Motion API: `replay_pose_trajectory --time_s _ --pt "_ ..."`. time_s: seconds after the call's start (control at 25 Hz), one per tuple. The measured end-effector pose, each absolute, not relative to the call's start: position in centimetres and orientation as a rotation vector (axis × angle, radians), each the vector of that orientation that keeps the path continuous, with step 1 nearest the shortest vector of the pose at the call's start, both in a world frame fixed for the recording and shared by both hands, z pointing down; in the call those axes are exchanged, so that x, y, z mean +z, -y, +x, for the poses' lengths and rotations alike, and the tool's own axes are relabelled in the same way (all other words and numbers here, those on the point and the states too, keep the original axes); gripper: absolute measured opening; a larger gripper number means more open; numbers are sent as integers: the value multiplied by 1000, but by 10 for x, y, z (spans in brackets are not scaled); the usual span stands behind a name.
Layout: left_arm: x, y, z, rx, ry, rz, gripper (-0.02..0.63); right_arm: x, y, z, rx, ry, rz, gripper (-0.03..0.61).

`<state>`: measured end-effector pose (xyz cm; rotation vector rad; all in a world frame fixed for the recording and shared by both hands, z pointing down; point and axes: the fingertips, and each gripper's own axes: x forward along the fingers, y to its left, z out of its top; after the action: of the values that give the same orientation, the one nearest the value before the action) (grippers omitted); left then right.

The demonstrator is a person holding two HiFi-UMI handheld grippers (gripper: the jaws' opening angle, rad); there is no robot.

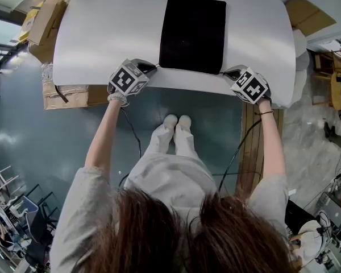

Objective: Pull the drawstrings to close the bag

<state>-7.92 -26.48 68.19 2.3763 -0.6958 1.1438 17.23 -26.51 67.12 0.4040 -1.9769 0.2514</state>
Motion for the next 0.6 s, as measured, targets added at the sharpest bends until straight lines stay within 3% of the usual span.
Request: replay_pose_trajectory --time_s 0.6 --pt "682 265 -83 1235 741 2275 0 666 270 170 251 1974 520 14"
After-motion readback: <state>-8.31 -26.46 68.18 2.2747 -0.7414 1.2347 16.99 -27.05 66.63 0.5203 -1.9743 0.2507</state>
